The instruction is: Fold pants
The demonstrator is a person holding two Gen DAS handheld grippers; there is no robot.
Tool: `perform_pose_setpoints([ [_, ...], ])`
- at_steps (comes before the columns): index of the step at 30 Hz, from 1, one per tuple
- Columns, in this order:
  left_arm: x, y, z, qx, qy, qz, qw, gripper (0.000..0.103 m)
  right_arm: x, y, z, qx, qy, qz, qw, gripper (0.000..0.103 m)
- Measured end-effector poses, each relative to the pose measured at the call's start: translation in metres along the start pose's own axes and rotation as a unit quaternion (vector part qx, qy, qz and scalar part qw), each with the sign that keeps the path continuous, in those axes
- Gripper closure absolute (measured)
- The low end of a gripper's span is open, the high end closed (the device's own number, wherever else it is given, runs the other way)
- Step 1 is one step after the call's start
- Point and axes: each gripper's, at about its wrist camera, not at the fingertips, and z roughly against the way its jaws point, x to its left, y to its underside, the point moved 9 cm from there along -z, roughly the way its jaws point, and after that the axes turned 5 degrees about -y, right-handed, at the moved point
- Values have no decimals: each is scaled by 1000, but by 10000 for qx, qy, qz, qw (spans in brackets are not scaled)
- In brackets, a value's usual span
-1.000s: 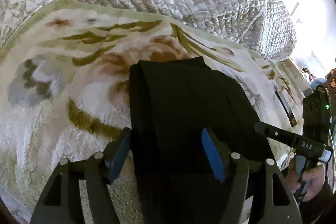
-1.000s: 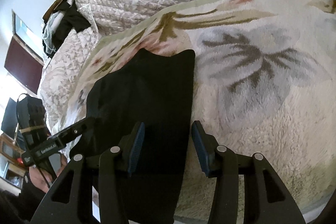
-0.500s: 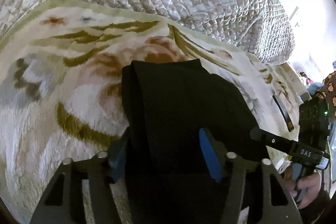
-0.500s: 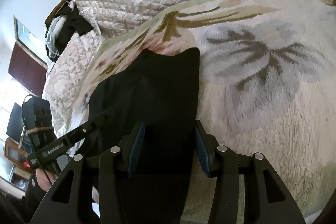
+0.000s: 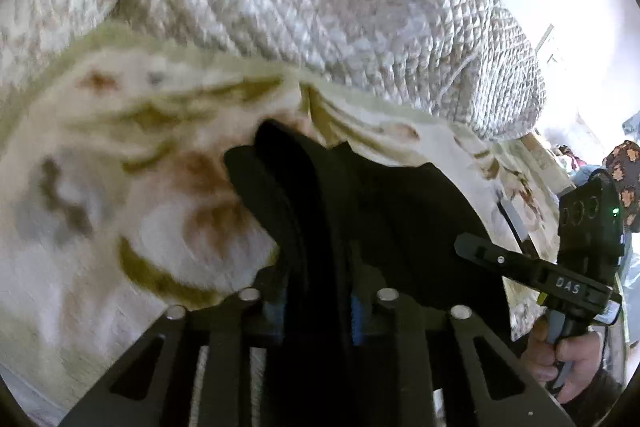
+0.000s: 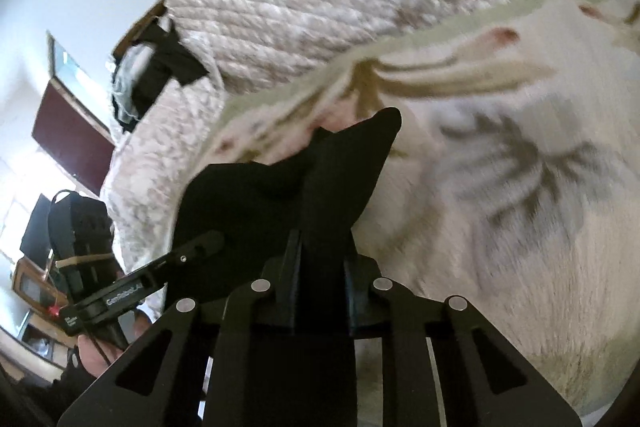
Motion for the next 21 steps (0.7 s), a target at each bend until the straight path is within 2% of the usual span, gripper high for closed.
perform_pose_setpoints([
  [5, 14, -49, 10, -260, -149, -122, 9995, 79, 27, -38, -13, -147, -186, 244, 9994, 86],
  [11, 49, -93, -20, -241, -510, -186, 9982, 78, 30, -79, -66, 52, -175, 403, 9990, 86],
  [14, 75, -94, -53, -41, -860, -117, 9962, 73, 8, -80, -99, 331, 73, 429, 9985, 82],
  [16, 94, -81, -74, 267, -1265, -94, 9916, 68, -12, -75, -110, 501, 644, 558, 9951, 80],
  [17, 102, -76, -77, 311, -1392, -1, 9898, 66, -17, -73, -107, 458, 789, 639, 9938, 80],
  [18, 103, -75, -74, 279, -1336, 63, 9906, 67, -18, -74, -101, 390, 839, 704, 9932, 80],
  [21, 100, -77, -52, -36, -1517, -43, 9884, 67, -12, -74, -84, 278, 1056, 985, 9891, 80],
])
